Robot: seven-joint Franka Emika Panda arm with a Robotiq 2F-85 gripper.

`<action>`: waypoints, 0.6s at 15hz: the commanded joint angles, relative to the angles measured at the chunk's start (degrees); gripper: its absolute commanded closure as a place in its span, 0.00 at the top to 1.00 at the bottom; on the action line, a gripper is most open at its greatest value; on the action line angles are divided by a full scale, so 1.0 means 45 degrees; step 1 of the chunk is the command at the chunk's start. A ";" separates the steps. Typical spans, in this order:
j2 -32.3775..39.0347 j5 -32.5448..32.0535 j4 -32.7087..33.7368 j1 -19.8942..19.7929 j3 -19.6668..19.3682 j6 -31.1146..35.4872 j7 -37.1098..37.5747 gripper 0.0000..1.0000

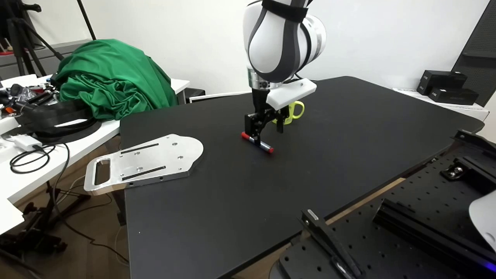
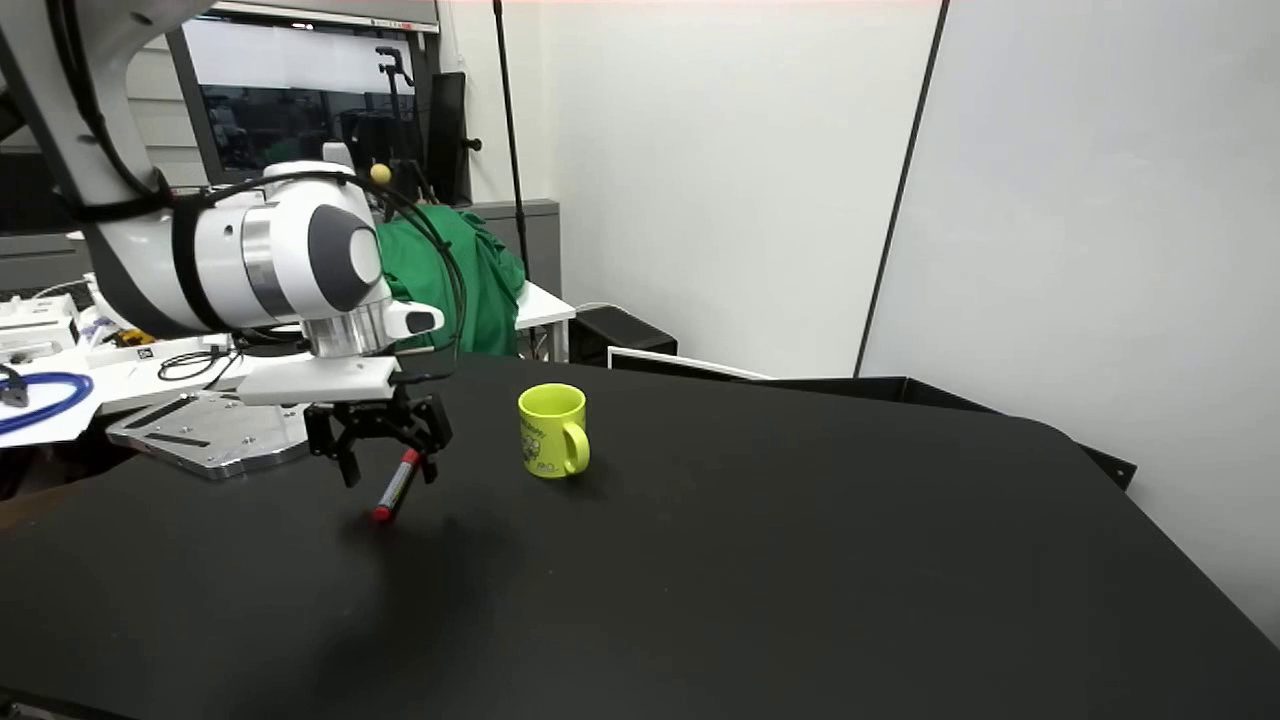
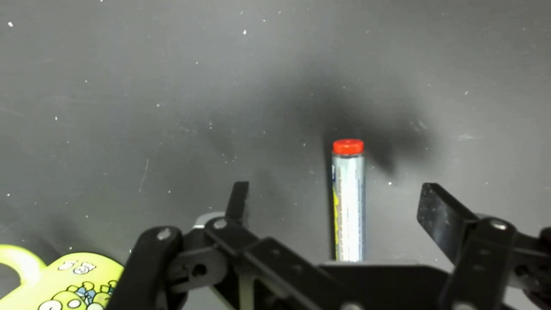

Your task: Pick the marker from the cup and put it on the table, then pick it and put it back in the cup

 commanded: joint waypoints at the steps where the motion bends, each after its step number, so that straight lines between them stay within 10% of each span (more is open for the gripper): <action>1: 0.0357 0.0206 0.0220 0.0136 -0.0134 0.0177 0.0444 1.00; 5: 0.0569 0.0473 0.0238 0.0147 -0.0126 0.0264 0.0453 1.00; 6: 0.0612 0.0501 0.0261 0.0186 -0.0155 0.0258 0.0442 0.75; 9: 0.0689 0.0558 0.0310 0.0226 -0.0178 0.0265 0.0448 0.60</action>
